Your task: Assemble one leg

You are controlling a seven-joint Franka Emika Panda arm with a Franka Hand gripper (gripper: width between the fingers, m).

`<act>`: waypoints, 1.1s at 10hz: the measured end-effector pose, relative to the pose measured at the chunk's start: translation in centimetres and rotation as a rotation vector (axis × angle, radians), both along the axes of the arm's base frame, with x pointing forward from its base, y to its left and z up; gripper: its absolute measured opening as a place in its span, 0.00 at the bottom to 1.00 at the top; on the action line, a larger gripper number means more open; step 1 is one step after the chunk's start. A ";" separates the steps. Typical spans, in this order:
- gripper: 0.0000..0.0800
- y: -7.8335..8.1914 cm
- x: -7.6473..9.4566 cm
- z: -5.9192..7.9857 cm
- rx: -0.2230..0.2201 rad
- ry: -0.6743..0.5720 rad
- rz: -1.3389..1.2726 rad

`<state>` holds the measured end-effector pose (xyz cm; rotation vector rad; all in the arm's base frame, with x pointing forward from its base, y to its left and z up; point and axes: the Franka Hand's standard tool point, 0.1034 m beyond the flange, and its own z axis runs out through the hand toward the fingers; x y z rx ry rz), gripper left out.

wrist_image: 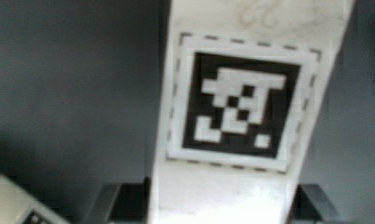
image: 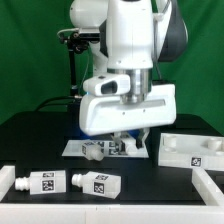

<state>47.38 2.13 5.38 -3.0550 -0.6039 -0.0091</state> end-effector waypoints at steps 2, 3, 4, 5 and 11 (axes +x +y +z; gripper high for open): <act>0.36 0.9 -2.1 0.4 -0.001 0.005 -0.029; 0.36 0.9 -2.0 0.3 -0.001 0.005 -0.030; 0.36 0.9 -2.0 0.3 -0.001 0.005 -0.030; 0.36 0.9 -2.0 0.2 -0.001 0.006 -0.030; 0.36 1.4 -8.3 -4.3 -0.005 0.001 -0.142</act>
Offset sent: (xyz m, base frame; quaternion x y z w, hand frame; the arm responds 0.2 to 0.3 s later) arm 0.0000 0.0000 0.0000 0.0000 0.0000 0.0000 1.0000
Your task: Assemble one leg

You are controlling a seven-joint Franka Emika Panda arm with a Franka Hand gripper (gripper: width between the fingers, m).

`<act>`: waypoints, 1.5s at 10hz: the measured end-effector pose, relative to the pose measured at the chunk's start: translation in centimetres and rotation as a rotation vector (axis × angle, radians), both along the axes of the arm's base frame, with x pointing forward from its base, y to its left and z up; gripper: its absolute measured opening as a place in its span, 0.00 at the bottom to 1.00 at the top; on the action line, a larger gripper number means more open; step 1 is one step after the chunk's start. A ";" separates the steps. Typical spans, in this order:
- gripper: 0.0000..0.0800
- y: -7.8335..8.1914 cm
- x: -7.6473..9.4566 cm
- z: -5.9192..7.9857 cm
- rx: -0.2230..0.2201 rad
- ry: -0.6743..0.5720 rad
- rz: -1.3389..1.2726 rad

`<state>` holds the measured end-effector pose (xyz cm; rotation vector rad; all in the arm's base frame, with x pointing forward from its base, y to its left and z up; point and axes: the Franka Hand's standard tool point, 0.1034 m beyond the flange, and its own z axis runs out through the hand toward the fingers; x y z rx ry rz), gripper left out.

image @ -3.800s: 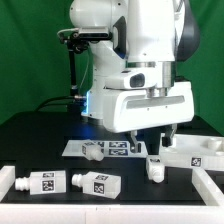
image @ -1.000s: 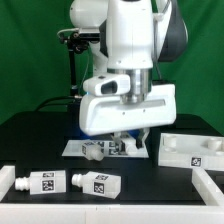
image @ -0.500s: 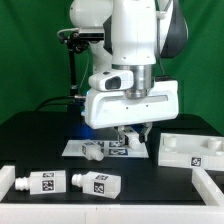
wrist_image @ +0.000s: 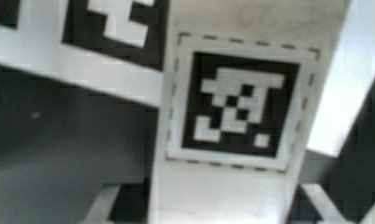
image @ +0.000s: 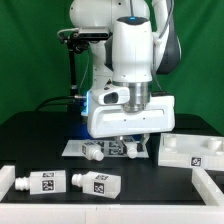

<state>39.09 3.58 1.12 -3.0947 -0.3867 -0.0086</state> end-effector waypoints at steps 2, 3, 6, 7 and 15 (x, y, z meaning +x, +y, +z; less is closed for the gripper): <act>0.36 0.6 -0.2 -0.4 0.002 0.005 0.009; 0.36 0.5 0.0 -0.3 0.002 0.003 0.010; 0.48 0.5 0.0 -0.3 0.002 0.004 0.010; 0.77 0.3 0.0 0.2 0.001 0.034 0.025; 0.81 -2.9 7.3 5.8 0.020 0.120 0.176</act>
Offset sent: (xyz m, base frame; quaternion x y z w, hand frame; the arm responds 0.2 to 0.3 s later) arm 0.0000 0.0000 0.0000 0.0000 0.0000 0.0000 1.0000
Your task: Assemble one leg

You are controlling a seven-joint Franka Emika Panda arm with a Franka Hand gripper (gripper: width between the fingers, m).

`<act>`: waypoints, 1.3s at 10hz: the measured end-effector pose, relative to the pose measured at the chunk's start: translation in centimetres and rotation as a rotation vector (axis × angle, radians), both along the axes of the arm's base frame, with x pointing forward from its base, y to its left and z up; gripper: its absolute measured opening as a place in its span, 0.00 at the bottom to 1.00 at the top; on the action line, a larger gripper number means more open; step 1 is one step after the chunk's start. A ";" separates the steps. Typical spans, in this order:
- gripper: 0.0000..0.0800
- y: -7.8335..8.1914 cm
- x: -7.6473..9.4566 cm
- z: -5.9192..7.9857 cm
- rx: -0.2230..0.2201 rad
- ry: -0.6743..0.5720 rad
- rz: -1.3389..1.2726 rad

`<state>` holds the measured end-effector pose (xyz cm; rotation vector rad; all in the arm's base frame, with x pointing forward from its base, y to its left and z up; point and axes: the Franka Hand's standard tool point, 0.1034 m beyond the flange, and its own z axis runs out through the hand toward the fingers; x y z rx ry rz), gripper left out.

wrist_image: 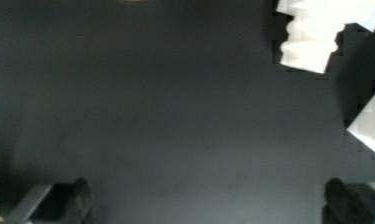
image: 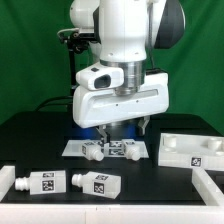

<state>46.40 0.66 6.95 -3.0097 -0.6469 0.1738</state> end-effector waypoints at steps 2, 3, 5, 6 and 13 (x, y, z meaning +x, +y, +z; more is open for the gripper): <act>0.81 -1.2 1.1 -0.3 0.009 -0.018 0.109; 0.81 -2.6 3.9 0.0 0.012 -0.053 0.193; 0.81 -2.7 7.5 0.7 0.010 -0.100 0.285; 0.81 -2.3 7.3 0.6 0.011 -0.101 0.292; 0.81 -4.9 11.3 -2.9 -0.008 -0.147 0.462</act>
Offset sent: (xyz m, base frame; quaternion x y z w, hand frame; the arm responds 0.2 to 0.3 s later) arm 0.1000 -0.0247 0.0166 -0.0366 0.0421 -0.2561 0.9650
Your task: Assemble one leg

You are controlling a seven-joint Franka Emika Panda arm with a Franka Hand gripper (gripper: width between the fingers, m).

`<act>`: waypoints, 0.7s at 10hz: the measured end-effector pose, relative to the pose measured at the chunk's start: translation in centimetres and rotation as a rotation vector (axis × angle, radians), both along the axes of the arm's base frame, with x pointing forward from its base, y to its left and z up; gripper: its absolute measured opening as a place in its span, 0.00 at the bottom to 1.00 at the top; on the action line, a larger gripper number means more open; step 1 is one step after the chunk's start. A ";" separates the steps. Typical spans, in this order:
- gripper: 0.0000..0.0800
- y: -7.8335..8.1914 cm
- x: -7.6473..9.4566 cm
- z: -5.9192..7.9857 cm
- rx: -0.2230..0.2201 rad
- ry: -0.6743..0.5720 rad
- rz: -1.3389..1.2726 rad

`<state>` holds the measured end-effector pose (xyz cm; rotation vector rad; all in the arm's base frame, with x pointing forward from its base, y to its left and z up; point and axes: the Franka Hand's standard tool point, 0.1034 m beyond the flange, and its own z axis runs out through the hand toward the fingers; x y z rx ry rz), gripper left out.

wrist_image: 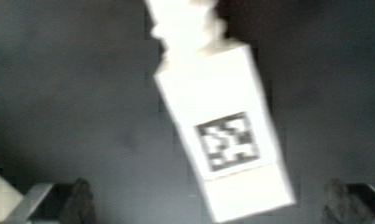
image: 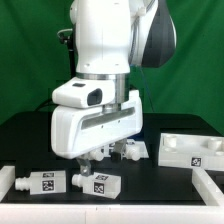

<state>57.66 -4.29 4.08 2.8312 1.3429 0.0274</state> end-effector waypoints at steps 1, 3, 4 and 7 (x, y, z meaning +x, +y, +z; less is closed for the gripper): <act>0.81 0.0 -0.4 -1.0 0.002 0.016 -0.002; 0.81 0.1 -1.4 -2.5 0.005 0.032 -0.013; 0.81 0.3 -1.9 -2.9 0.005 0.042 -0.020; 0.76 0.1 -2.3 -3.1 0.005 0.046 -0.015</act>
Offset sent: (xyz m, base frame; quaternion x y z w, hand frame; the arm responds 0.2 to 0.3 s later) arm -0.0270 0.0089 -0.0202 0.0334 -0.0172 0.0433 0.9984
